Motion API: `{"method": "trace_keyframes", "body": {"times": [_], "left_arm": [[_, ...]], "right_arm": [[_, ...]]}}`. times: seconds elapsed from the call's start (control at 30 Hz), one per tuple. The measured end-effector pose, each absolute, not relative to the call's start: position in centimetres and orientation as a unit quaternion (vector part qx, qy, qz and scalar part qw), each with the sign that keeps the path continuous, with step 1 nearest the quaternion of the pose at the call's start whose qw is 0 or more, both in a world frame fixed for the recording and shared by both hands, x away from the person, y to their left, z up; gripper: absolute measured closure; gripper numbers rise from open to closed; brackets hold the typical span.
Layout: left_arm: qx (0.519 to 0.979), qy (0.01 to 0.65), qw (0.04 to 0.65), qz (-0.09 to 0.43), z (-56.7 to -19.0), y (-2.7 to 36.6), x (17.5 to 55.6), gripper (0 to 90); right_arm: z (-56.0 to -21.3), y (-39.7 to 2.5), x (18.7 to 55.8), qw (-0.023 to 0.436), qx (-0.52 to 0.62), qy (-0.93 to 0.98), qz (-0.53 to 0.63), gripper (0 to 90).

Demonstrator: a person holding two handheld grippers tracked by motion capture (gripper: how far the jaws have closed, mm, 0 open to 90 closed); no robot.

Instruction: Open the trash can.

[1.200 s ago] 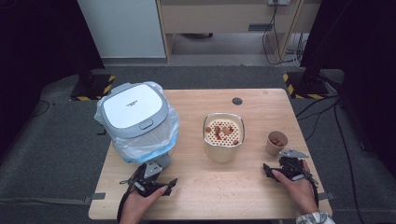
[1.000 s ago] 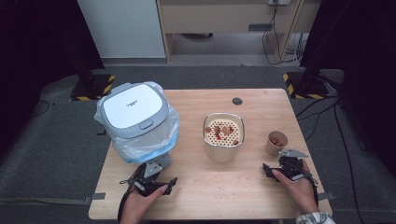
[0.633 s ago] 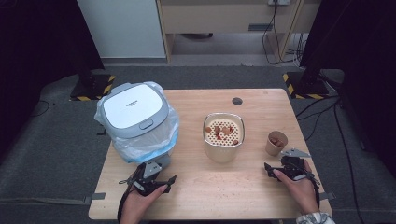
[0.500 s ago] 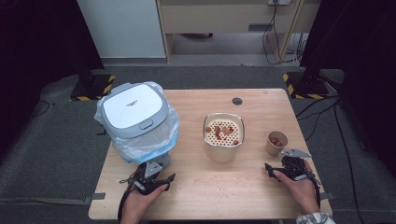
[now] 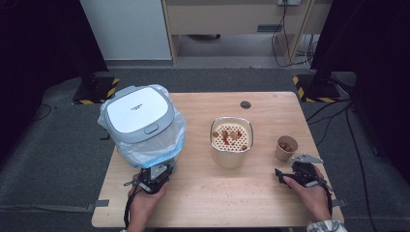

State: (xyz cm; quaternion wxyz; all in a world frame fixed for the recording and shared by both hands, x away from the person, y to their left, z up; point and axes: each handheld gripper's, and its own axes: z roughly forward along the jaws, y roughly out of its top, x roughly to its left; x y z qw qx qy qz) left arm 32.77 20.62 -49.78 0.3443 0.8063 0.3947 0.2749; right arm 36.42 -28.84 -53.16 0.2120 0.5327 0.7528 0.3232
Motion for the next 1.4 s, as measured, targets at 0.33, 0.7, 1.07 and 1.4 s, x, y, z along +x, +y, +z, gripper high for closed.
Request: {"method": "trace_keyframes", "body": {"times": [0.33,0.7,1.07,1.4], "left_arm": [[0.798,0.421,0.328,0.278,-50.7,20.1,33.2,86.1],[0.803,0.413,0.316,0.291,-51.2,19.9,33.2,88.7],[0.807,0.410,0.309,0.293,-51.4,19.8,33.2,89.0],[0.810,0.417,0.302,0.279,-52.1,19.7,33.5,89.0]], "right_arm": [[-53.2,-28.8,36.4,0.210,0.533,0.753,0.323,12.6],[-53.2,-28.9,36.4,0.212,0.533,0.753,0.323,11.7],[-53.1,-29.0,36.4,0.213,0.536,0.750,0.325,10.8],[-53.0,-29.0,36.4,0.215,0.537,0.746,0.330,8.7]]}}
